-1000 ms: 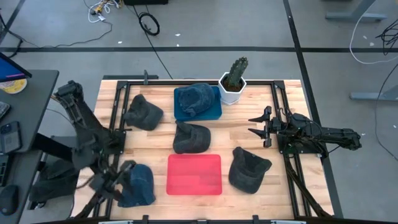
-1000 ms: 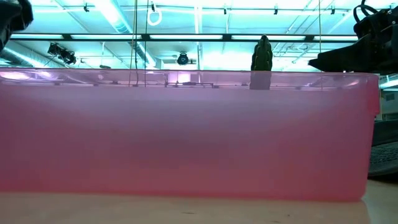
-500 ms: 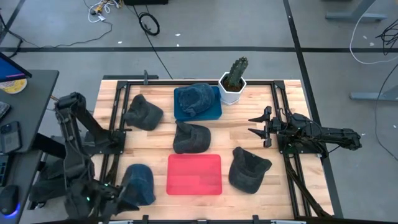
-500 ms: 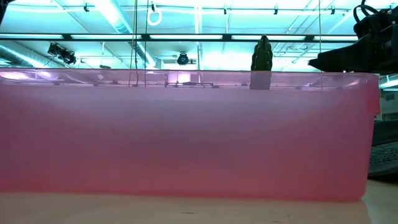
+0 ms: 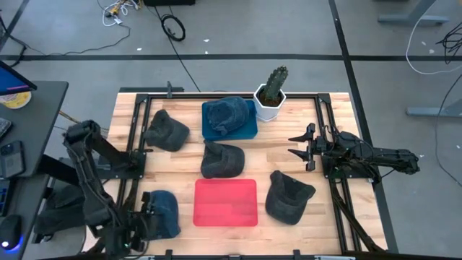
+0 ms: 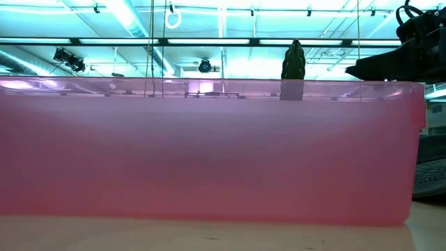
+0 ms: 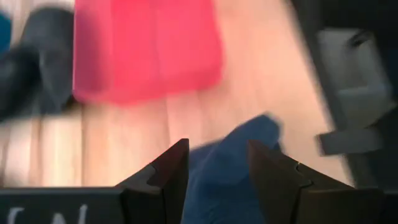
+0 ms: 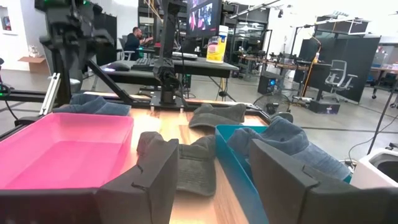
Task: Pick & Place hat
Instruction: Put the blue cap into the blue pin
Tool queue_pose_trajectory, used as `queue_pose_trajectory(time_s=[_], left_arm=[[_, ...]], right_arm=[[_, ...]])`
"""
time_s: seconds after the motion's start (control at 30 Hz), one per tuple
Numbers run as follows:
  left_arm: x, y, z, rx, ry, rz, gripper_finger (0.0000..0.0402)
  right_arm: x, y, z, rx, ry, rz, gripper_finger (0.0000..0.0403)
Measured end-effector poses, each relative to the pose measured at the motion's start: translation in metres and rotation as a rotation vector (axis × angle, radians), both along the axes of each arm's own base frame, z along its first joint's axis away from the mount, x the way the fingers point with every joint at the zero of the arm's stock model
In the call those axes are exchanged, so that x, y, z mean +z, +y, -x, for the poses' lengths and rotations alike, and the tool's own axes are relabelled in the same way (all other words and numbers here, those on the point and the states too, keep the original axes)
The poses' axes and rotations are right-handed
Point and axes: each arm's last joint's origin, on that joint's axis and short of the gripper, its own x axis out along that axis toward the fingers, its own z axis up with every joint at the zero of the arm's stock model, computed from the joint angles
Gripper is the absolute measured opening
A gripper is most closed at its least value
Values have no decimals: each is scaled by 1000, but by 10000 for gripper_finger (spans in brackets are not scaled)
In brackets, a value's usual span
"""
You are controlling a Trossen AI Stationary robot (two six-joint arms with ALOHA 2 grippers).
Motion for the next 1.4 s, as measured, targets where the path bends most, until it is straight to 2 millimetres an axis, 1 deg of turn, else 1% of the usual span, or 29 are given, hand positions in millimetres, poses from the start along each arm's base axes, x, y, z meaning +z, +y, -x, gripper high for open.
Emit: queue_pose_trajectory(time_s=[0.2, 0.33, 0.43, 0.53, 0.73, 0.8, 0.83, 0.9, 0.93, 0.97, 1.07, 1.13, 1.2, 1.27, 1.4], left_arm=[[-37, -5, -14, 69, 233, -39, 165], [-55, -5, -24, 138, 312, -82, 165], [-65, -1, -28, 200, 370, -122, 165], [-73, -1, -31, 255, 433, -112, 165], [-84, -1, -36, 273, 483, -140, 161], [-85, -1, -36, 266, 509, -140, 138], [-85, -1, -37, 257, 527, -140, 115], [-85, 1, -37, 261, 548, -150, 45], [-84, 2, -36, 273, 551, -156, 25], [-84, 3, -35, 291, 552, -160, 17], [-83, 4, -37, 306, 563, -156, 8], [-79, 4, -38, 311, 568, -159, 7], [-72, 4, -42, 308, 572, -165, 6], [-63, 5, -44, 296, 567, -208, 5], [-37, 12, -50, 316, 532, -321, 5]], right_arm=[[0, 0, 0, 0, 0, 0, 198], [0, 0, 0, 0, 0, 0, 198], [0, 0, 0, 0, 0, 0, 198], [0, 0, 0, 0, 0, 0, 198], [0, 0, 0, 0, 0, 0, 198], [0, 0, 0, 0, 0, 0, 198], [0, 0, 0, 0, 0, 0, 198], [0, 0, 0, 0, 0, 0, 198], [0, 0, 0, 0, 0, 0, 198], [0, 0, 0, 0, 0, 0, 198], [0, 0, 0, 0, 0, 0, 198], [0, 0, 0, 0, 0, 0, 198], [0, 0, 0, 0, 0, 0, 198], [0, 0, 0, 0, 0, 0, 198], [0, 0, 0, 0, 0, 0, 198]])
